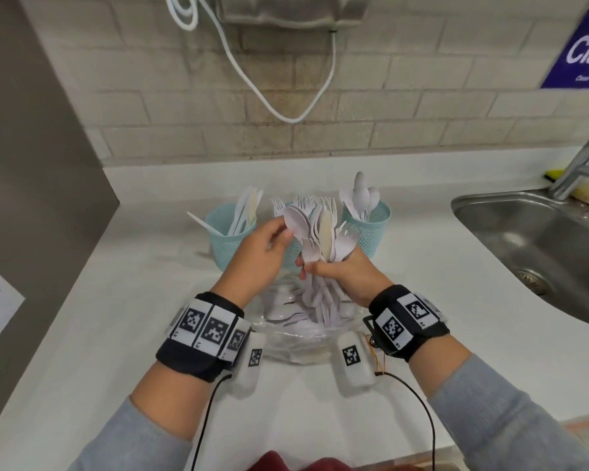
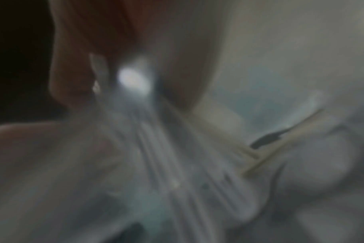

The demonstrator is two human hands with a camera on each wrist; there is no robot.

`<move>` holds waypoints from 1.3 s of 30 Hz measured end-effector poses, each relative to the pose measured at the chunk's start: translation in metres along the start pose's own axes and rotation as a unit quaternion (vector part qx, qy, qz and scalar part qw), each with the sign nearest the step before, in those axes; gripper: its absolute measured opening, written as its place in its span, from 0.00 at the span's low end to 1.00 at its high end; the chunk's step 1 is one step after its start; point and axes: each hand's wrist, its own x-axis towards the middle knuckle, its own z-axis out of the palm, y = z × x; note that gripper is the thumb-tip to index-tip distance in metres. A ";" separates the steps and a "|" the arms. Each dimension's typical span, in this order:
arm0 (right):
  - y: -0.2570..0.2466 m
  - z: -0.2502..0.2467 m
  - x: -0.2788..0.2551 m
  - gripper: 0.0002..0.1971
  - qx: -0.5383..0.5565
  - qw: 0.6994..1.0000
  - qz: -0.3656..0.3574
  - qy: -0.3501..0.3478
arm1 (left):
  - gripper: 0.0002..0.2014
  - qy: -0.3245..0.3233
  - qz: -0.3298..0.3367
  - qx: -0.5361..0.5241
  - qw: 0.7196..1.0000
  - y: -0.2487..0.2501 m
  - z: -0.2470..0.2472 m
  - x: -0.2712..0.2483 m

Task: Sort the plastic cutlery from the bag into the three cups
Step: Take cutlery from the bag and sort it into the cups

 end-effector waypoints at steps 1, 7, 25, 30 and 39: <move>-0.003 -0.001 0.002 0.11 0.011 1.000 0.000 -0.008 | 0.07 0.009 -0.004 -0.033 0.999 0.004 -0.002 0.004; -0.009 -0.001 0.011 0.10 0.046 0.997 0.010 -0.056 | 0.02 0.079 -0.033 -0.150 0.985 0.015 -0.003 0.015; -0.002 -0.030 0.007 0.12 0.146 0.987 0.069 0.010 | 0.09 0.258 0.037 -0.333 0.906 0.067 -0.035 0.038; -0.008 -0.041 -0.002 0.05 0.182 0.978 0.076 0.070 | 0.13 0.225 0.026 -0.328 0.917 0.067 -0.019 0.057; -0.016 -0.073 -0.017 0.06 0.266 0.950 0.034 0.161 | 0.09 0.103 0.037 -0.285 0.952 0.090 0.056 0.135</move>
